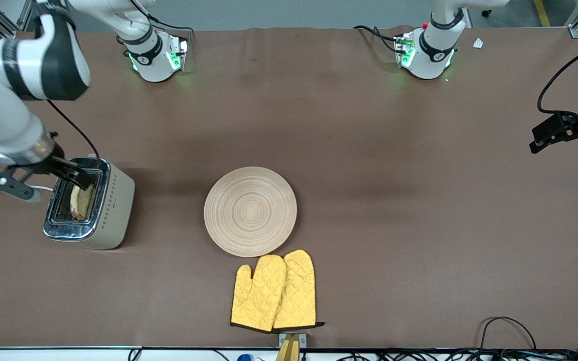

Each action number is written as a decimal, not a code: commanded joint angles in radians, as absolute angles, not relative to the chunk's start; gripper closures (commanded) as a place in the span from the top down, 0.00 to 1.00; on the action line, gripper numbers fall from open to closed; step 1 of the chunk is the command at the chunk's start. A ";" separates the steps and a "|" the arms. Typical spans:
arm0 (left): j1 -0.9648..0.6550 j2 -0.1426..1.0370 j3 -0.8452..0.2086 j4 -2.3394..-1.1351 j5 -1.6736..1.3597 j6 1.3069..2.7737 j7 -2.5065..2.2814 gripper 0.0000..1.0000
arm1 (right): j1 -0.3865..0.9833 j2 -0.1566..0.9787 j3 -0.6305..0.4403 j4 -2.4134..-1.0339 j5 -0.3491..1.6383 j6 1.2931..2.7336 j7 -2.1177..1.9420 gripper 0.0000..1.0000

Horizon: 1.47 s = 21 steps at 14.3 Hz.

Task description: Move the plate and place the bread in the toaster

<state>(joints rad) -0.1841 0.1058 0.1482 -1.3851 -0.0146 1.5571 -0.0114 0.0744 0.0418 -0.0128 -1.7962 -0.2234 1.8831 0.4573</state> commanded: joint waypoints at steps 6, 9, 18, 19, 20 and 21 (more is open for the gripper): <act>-0.187 0.089 0.150 -1.399 -0.014 1.568 -0.023 1.00 | 0.015 -0.161 -0.064 -1.822 -0.075 1.737 0.149 1.00; -0.187 0.089 0.150 -1.399 -0.014 1.568 -0.025 1.00 | 0.017 -0.210 -0.107 -1.822 -0.011 1.678 0.117 1.00; -0.189 0.089 0.150 -1.399 -0.014 1.569 -0.025 1.00 | 0.018 -0.244 -0.103 -1.769 -0.012 1.565 0.112 1.00; -0.187 0.089 0.150 -1.399 -0.014 1.568 -0.025 1.00 | 0.018 -0.244 -0.103 -1.769 -0.014 1.566 0.110 1.00; -0.189 0.089 0.150 -1.399 -0.014 1.568 -0.025 1.00 | 0.020 -0.244 -0.103 -1.769 -0.015 1.565 0.110 1.00; -0.189 0.089 0.150 -1.397 -0.014 1.568 -0.026 1.00 | 0.020 -0.244 -0.103 -1.770 -0.015 1.566 0.107 1.00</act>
